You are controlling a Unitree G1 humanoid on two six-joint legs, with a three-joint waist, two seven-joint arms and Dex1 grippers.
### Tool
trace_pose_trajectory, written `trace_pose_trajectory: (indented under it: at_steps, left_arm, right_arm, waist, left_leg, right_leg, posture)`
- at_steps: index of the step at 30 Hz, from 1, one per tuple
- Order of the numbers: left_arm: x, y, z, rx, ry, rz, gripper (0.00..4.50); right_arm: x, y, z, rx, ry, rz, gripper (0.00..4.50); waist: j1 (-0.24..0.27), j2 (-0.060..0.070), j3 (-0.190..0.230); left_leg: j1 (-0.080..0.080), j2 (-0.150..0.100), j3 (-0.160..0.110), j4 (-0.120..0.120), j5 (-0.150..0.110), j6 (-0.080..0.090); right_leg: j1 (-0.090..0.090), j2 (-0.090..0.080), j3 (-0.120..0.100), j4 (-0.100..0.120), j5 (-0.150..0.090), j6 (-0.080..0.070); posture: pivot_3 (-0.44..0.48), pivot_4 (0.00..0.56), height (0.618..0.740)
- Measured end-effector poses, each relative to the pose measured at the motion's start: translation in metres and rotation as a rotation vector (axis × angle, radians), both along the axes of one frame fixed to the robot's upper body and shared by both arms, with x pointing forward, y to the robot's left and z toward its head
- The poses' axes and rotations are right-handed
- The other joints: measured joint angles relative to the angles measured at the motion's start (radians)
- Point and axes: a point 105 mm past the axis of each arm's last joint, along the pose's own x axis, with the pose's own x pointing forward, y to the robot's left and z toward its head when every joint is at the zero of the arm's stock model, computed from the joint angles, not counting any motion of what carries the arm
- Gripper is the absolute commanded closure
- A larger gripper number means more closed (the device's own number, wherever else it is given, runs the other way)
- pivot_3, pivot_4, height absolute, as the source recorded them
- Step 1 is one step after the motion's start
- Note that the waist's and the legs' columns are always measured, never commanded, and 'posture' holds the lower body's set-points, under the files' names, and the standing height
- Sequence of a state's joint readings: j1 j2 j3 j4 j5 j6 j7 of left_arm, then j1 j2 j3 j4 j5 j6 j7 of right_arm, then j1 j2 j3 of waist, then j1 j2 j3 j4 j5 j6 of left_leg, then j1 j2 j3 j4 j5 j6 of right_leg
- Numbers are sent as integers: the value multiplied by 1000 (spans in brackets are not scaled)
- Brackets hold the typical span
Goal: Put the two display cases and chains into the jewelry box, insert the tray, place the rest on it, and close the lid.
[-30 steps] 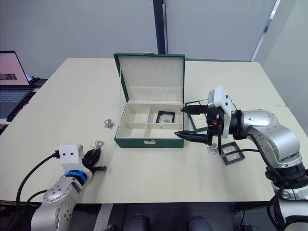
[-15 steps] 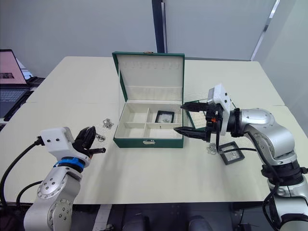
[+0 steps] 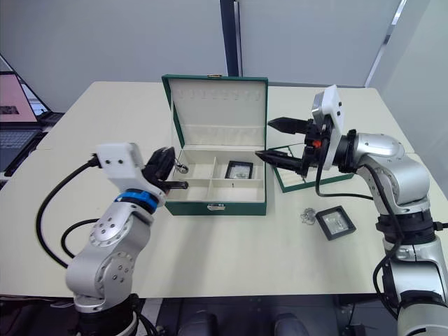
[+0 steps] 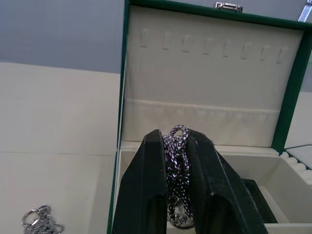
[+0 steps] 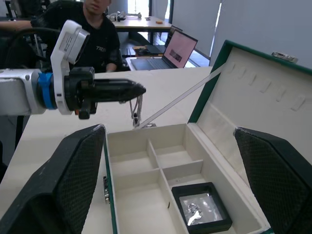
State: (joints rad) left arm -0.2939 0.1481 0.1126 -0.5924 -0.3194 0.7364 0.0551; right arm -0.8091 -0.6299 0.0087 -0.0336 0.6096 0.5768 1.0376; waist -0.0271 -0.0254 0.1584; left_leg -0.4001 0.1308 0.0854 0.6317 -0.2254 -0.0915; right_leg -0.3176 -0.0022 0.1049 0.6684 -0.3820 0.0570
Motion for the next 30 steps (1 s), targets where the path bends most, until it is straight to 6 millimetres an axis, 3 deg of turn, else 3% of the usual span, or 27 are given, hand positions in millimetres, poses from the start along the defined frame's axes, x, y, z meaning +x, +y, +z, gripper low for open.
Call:
trace_pose_trajectory:
  at_steps: [8, 13, 30]
  left_arm:
    - [34, -2, -24, 58, 117, 30, 4259]
    - [49, -2, -19, 63, 109, 46, 4259]
    - [58, -3, -32, 67, 162, 58, 4259]
  right_arm:
    - [14, -6, -8, 14, 19, -58, 0]
    - [19, -10, -11, 11, 22, -78, 0]
    - [19, -10, -12, 10, 21, -85, 0]
  waist:
    - [1, 0, 0]
    - [2, 0, 0]
    - [1, 1, 0]
  left_leg:
    - [-1, 0, 1, -2, 0, 0]
    - [-1, 0, 2, -3, 0, 0]
    - [-1, 0, 2, -3, 0, 0]
  right_leg:
    - [0, 0, 0, -5, 1, 0]
    - [0, 0, 0, -5, 1, 0]
    - [0, 0, 0, -5, 1, 0]
  posture:
    - [0, 150, 740]
    - [0, 150, 740]
    - [0, 150, 740]
